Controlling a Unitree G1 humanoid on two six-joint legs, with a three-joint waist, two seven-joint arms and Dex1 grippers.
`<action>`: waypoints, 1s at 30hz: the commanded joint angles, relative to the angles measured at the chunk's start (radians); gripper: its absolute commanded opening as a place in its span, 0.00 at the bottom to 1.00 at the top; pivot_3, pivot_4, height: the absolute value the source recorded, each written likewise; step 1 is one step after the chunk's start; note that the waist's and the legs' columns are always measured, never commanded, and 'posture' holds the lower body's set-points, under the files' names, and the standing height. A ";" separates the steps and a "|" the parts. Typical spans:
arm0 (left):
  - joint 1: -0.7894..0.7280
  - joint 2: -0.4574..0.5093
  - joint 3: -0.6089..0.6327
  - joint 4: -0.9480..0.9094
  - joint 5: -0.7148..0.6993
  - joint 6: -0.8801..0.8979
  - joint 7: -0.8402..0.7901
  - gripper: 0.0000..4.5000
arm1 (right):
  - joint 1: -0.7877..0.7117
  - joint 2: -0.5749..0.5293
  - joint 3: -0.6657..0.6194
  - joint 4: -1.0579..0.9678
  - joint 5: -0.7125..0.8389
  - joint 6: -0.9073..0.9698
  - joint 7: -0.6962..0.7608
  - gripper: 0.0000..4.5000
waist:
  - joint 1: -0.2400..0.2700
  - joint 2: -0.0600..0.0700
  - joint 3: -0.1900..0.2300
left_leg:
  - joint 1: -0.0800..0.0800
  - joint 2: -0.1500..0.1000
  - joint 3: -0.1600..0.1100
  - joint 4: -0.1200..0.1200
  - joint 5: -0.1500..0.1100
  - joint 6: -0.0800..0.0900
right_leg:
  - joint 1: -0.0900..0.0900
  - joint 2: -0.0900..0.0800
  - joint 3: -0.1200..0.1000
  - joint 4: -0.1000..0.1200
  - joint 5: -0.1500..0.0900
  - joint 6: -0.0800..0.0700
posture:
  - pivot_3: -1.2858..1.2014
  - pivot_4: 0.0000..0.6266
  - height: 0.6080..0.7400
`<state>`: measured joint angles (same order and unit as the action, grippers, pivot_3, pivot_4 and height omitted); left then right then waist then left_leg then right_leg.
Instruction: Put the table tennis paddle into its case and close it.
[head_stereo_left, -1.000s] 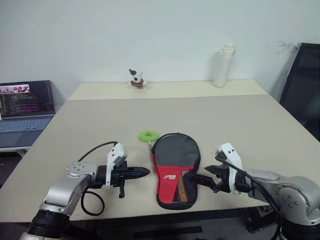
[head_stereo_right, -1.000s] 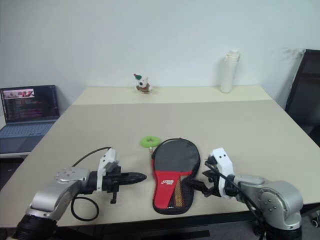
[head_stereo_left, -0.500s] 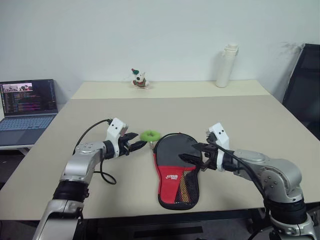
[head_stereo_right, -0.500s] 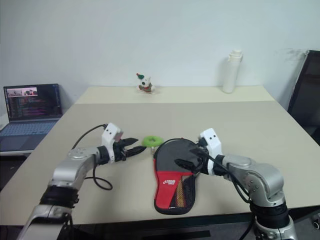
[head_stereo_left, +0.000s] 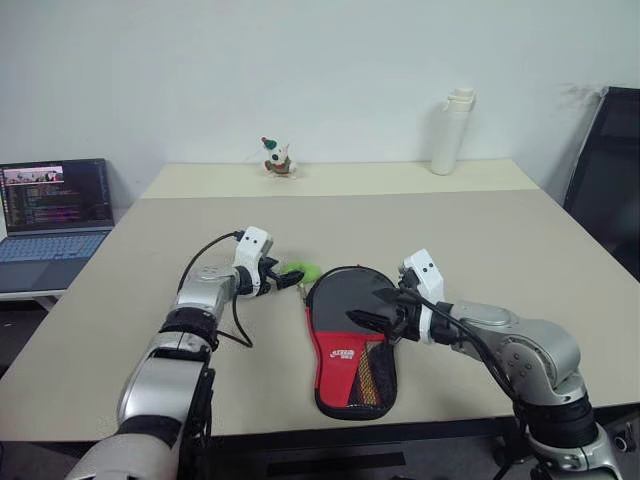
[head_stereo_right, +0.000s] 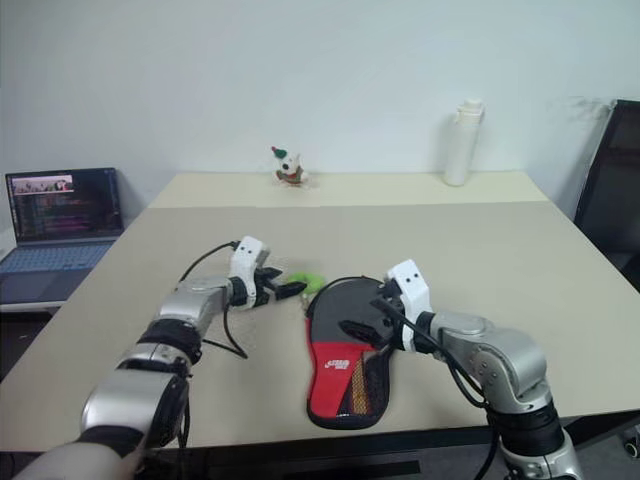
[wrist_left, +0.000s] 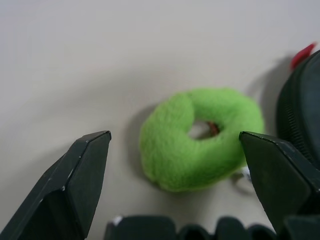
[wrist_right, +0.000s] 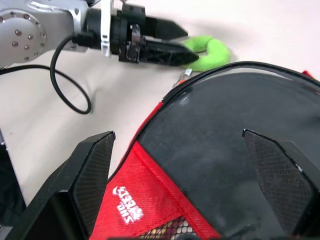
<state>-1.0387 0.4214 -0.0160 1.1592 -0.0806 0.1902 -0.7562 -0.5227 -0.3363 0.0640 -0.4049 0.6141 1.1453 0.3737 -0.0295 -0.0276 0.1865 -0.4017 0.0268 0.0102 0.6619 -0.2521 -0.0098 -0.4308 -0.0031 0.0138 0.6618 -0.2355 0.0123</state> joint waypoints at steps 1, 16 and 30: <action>-0.025 -0.016 -0.015 0.043 0.041 -0.050 -0.016 1.00 | -0.002 0.007 0.000 -0.024 -0.007 -0.021 -0.008 1.00 | 0.000 0.000 0.000 | 0.000 0.000 0.000 0.000 0.000 0.000 | 0.000 0.000 0.000 0.000 0.000 0.000 | 0.52 0.24 1.00; 0.019 -0.036 0.021 0.050 0.048 -0.065 -0.039 0.21 | -0.063 0.074 0.116 0.089 -0.128 -0.175 0.015 1.00 | -0.002 -0.001 -0.001 | 0.002 0.000 0.000 0.001 0.000 0.000 | 0.000 0.000 0.000 0.002 0.000 0.000 | 0.52 0.24 1.00; 0.079 -0.042 0.028 -0.038 0.047 -0.032 -0.061 0.01 | -0.054 0.169 0.266 0.550 -0.417 -0.490 0.013 1.00 | -0.003 -0.007 -0.007 | 0.004 0.001 0.001 0.000 0.000 0.000 | 0.002 0.000 0.000 0.002 0.000 0.000 | 0.52 0.24 1.00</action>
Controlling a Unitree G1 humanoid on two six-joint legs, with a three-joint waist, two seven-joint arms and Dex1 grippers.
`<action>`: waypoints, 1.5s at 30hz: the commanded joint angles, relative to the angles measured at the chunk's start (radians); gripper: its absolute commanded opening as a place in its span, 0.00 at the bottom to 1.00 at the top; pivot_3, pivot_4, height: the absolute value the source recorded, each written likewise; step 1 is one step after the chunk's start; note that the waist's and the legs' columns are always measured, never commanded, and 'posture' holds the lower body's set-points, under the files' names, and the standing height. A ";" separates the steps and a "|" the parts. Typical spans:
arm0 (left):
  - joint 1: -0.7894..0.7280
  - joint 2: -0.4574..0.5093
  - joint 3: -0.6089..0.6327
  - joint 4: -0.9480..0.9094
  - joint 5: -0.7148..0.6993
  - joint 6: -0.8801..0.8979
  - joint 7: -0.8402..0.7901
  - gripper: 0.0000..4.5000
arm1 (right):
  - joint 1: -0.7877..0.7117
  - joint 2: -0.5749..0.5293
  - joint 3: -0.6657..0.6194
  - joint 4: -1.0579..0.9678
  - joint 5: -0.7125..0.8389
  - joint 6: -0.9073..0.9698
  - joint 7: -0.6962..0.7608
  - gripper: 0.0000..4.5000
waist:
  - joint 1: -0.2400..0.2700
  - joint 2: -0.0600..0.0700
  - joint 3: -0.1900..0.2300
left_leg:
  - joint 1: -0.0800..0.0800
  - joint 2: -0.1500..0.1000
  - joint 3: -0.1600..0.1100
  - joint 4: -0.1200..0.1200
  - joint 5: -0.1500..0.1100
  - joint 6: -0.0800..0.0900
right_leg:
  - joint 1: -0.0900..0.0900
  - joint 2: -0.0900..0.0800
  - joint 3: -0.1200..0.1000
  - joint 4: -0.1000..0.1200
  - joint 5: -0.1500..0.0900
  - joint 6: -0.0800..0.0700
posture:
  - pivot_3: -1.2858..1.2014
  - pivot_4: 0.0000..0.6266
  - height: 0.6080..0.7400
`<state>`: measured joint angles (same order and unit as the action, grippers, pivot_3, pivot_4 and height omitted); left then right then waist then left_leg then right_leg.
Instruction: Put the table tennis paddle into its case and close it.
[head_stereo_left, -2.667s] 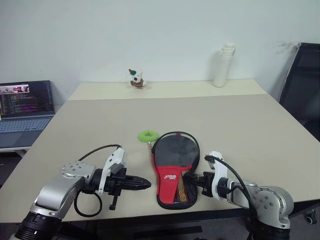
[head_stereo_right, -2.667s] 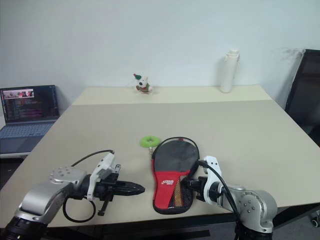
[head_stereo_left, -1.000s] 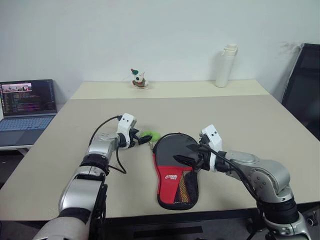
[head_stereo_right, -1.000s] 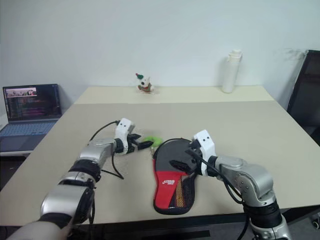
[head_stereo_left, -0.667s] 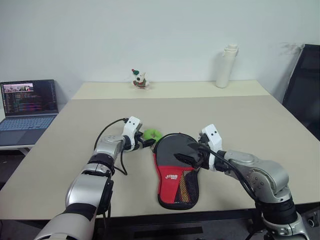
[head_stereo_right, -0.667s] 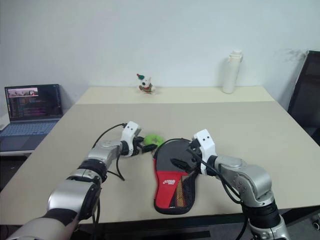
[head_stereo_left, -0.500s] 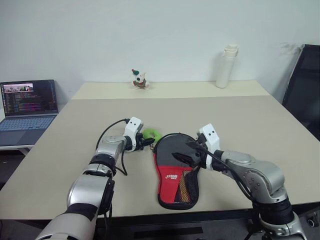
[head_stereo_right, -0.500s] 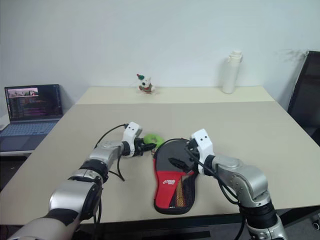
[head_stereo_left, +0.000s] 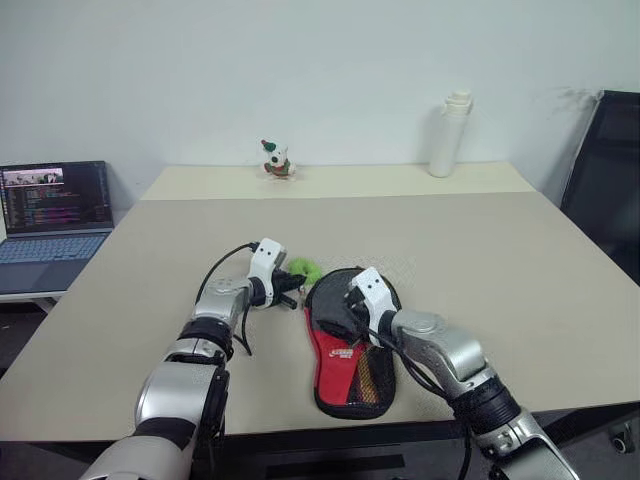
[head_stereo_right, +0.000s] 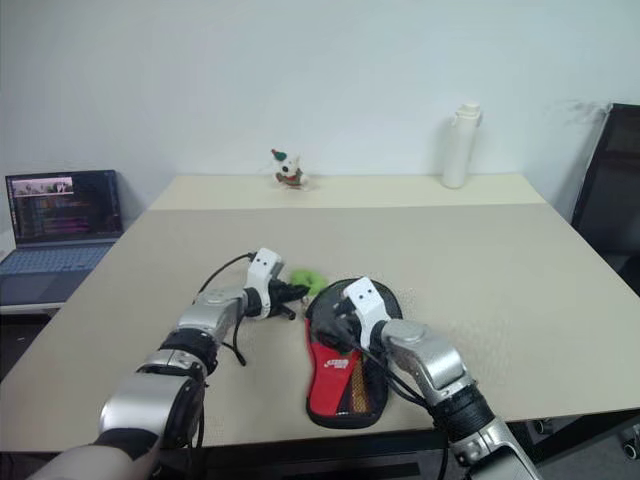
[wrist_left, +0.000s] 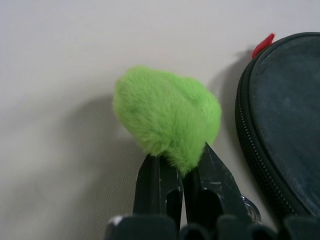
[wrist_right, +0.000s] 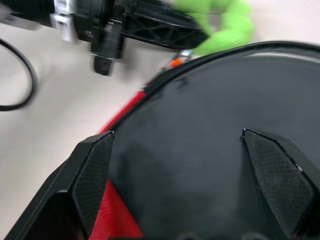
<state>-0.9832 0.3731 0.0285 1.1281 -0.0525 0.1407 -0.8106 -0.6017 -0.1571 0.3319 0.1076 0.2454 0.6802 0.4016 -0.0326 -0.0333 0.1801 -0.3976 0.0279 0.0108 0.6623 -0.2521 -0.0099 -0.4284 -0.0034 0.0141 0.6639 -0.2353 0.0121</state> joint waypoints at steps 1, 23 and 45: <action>0.015 0.007 -0.024 -0.002 0.029 0.012 -0.003 0.01 | 0.041 -0.018 -0.004 0.031 -0.056 -0.022 -0.013 1.00 | 0.000 -0.001 -0.001 | 0.000 0.000 0.000 0.000 0.000 0.000 | 0.000 0.000 0.000 0.000 0.000 0.000 | 0.52 0.24 1.00; -0.326 -0.219 -0.324 0.243 0.477 -0.281 0.377 0.01 | 0.300 0.000 0.016 -0.302 -0.071 0.213 -0.047 1.00 | 0.004 -0.008 -0.007 | 0.005 -0.001 -0.001 0.000 0.000 0.000 | 0.007 0.000 -0.001 -0.002 0.000 0.000 | 0.52 0.24 1.00; -0.386 -0.474 -0.381 0.246 0.562 -0.504 0.300 0.01 | 0.347 0.044 0.043 -0.341 -0.075 0.245 -0.081 1.00 | 0.010 -0.008 -0.007 | 0.001 -0.002 -0.001 -0.001 0.000 -0.001 | 0.007 0.000 -0.004 -0.006 -0.001 0.001 | 0.52 0.24 1.00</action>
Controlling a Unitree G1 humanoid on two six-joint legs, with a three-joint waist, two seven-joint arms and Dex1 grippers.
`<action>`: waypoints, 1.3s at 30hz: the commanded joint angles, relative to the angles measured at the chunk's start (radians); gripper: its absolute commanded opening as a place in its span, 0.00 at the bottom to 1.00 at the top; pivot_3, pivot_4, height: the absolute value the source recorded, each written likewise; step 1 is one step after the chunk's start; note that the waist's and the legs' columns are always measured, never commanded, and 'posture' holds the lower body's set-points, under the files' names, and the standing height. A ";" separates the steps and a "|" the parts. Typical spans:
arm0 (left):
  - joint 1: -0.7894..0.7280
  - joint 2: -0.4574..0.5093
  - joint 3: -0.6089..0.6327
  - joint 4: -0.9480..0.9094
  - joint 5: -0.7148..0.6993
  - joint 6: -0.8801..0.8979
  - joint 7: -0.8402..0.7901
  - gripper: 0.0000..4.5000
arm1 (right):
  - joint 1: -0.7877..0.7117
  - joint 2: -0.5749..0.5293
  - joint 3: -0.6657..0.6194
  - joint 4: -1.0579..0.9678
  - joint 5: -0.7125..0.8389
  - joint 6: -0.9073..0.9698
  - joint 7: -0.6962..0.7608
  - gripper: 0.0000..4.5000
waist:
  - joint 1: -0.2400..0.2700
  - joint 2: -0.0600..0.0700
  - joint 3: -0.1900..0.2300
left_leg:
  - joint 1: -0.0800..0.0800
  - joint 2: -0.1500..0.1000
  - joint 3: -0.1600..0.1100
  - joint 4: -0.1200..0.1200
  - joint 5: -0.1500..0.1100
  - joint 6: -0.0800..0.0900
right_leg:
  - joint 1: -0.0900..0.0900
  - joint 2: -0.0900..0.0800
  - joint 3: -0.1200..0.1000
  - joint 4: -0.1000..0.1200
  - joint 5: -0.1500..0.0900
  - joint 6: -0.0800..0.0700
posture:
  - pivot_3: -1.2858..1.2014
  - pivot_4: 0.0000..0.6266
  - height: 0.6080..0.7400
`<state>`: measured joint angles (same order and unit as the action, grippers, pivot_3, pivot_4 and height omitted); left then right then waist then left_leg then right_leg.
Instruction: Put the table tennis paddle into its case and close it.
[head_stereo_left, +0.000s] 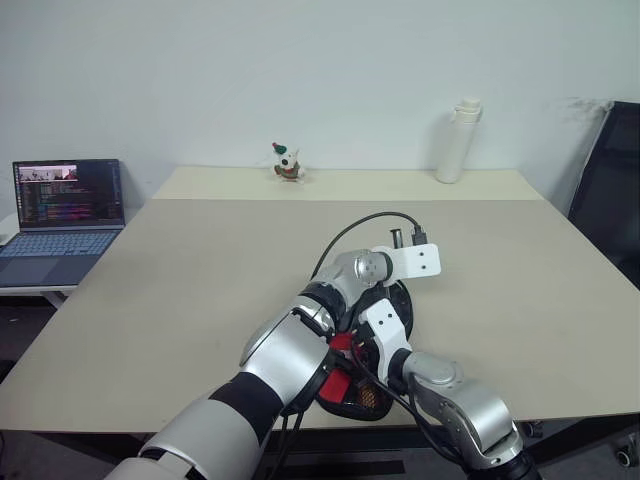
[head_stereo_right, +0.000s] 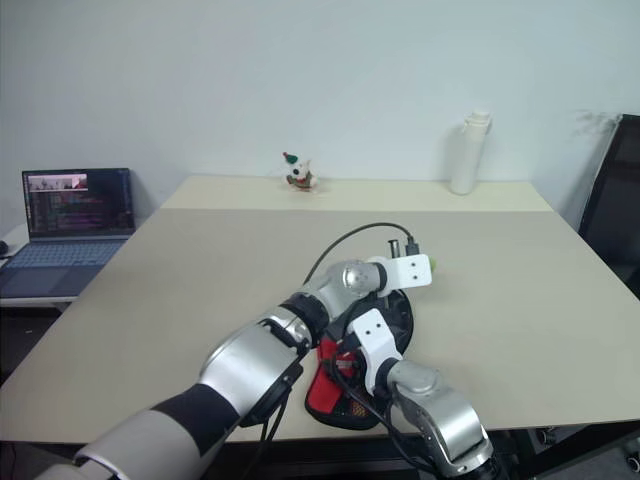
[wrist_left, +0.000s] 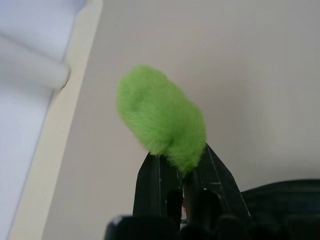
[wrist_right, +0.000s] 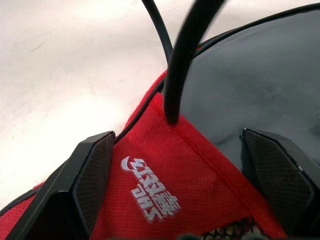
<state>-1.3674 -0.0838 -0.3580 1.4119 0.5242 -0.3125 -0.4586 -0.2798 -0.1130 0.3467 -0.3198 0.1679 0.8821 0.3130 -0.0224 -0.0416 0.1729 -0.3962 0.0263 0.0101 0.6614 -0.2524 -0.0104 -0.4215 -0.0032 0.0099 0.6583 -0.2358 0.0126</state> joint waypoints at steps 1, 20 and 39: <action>0.009 -0.015 0.006 -0.038 -0.018 -0.053 -0.081 0.01 | 0.020 0.002 0.029 0.093 0.001 0.038 0.010 1.00 | -0.001 0.000 0.000 | 0.000 0.000 0.000 0.000 0.000 0.000 | 0.000 0.000 0.000 0.000 0.000 0.000 | 0.52 0.24 1.00; 0.037 0.126 0.200 -0.063 -0.194 0.025 -0.152 0.69 | -0.040 -0.018 0.003 0.135 0.006 0.005 0.064 1.00 | -0.011 0.000 0.000 | 0.004 0.000 0.000 0.000 0.000 0.000 | 0.001 0.001 0.000 0.003 0.000 0.000 | 0.52 0.24 1.00; 0.162 0.245 0.382 -0.152 -0.458 0.134 -0.532 0.69 | -0.091 -0.102 -0.157 -0.097 0.190 0.147 0.135 1.00 | -0.005 0.001 0.000 | -0.003 0.001 -0.001 0.001 0.000 0.000 | -0.003 0.000 -0.001 0.001 0.000 0.000 | 0.52 0.24 1.00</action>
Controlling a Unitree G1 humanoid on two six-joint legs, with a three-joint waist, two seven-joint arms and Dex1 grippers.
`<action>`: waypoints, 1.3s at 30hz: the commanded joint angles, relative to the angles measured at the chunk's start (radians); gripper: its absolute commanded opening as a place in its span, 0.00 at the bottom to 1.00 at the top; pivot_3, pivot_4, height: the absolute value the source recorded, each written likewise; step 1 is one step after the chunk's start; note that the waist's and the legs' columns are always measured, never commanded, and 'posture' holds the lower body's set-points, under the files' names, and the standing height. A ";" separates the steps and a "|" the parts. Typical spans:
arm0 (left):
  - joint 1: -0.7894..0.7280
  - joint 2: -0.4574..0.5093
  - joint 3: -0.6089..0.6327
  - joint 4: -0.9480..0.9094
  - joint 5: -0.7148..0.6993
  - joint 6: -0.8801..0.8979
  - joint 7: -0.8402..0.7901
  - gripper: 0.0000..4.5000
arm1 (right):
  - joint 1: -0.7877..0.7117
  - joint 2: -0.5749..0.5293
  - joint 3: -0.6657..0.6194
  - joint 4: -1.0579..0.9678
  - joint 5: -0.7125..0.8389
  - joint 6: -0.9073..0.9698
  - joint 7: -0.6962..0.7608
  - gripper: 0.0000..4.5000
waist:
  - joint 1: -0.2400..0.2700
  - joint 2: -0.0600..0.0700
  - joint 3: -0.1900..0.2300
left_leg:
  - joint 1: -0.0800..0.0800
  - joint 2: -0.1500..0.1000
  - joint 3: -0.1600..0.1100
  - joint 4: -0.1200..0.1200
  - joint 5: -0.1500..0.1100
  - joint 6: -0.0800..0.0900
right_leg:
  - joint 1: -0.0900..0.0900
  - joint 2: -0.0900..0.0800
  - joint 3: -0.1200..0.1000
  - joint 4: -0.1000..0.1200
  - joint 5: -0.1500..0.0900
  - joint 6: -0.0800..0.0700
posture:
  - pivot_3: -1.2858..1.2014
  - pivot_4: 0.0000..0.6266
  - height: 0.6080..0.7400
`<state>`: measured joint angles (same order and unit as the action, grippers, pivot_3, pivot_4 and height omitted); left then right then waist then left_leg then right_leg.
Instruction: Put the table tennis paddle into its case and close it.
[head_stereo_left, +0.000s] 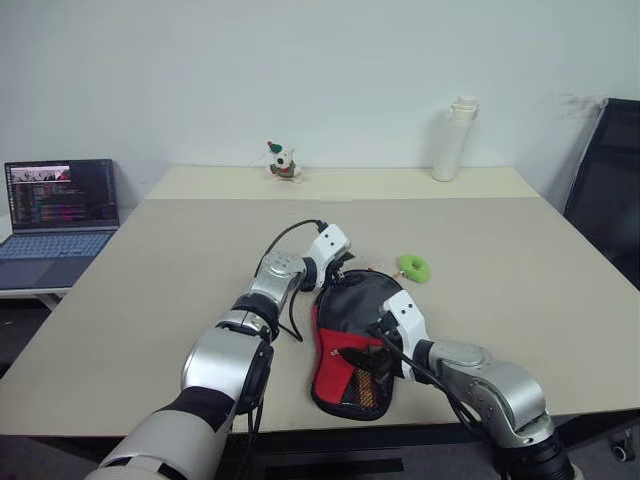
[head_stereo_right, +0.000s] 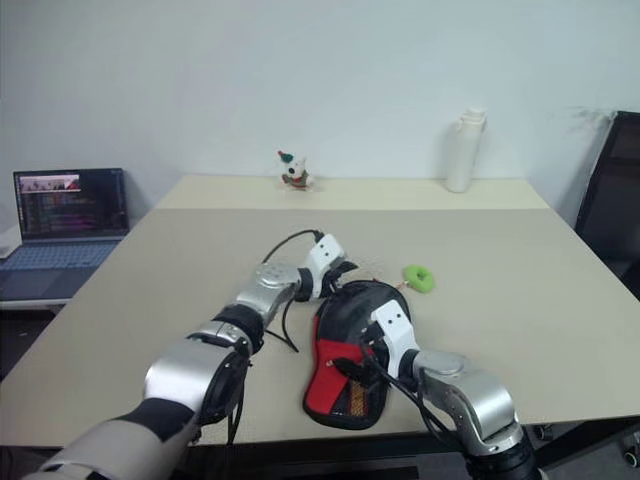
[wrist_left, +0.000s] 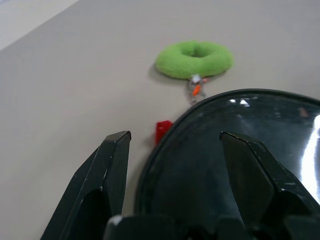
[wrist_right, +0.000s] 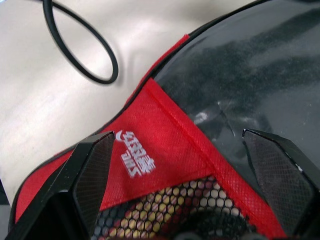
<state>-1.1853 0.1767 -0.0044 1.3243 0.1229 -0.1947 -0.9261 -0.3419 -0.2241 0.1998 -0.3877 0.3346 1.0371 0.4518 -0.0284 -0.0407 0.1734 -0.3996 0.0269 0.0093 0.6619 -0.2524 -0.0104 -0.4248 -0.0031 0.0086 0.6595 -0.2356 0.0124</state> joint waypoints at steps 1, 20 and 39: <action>-0.017 -0.014 0.034 -0.072 -0.068 0.024 -0.088 0.69 | -0.037 0.013 -0.015 -0.029 0.026 -0.008 -0.003 1.00 | 0.000 0.000 0.000 | 0.000 0.000 0.000 0.000 0.000 0.000 | 0.000 0.000 0.000 0.000 0.000 0.000 | 0.52 0.24 1.00; 0.136 0.023 0.032 -0.184 -0.132 0.038 -0.159 0.69 | -0.119 0.013 -0.241 0.262 -0.068 -0.275 -0.173 1.00 | -0.003 0.000 0.000 | 0.001 0.000 0.001 -0.001 0.000 0.000 | 0.000 0.001 0.003 0.000 0.000 0.000 | 0.52 0.24 1.00; 0.266 0.065 0.007 -0.421 -0.189 0.140 -0.164 0.69 | -0.212 0.109 -0.253 0.609 -0.089 -0.457 -0.203 0.32 | -0.003 0.001 0.000 | 0.002 0.002 0.000 0.000 0.000 0.000 | 0.000 0.000 0.005 0.002 0.000 0.000 | 0.52 0.24 1.00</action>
<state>-0.9158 0.2354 0.0062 0.9572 -0.0438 -0.0601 -1.0826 -0.5393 -0.1140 -0.0557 0.2206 0.2534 0.5938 0.2405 -0.0318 -0.0402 0.1737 -0.3977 0.0289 0.0090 0.6617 -0.2524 -0.0103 -0.4251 -0.0031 0.0141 0.6617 -0.2354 0.0121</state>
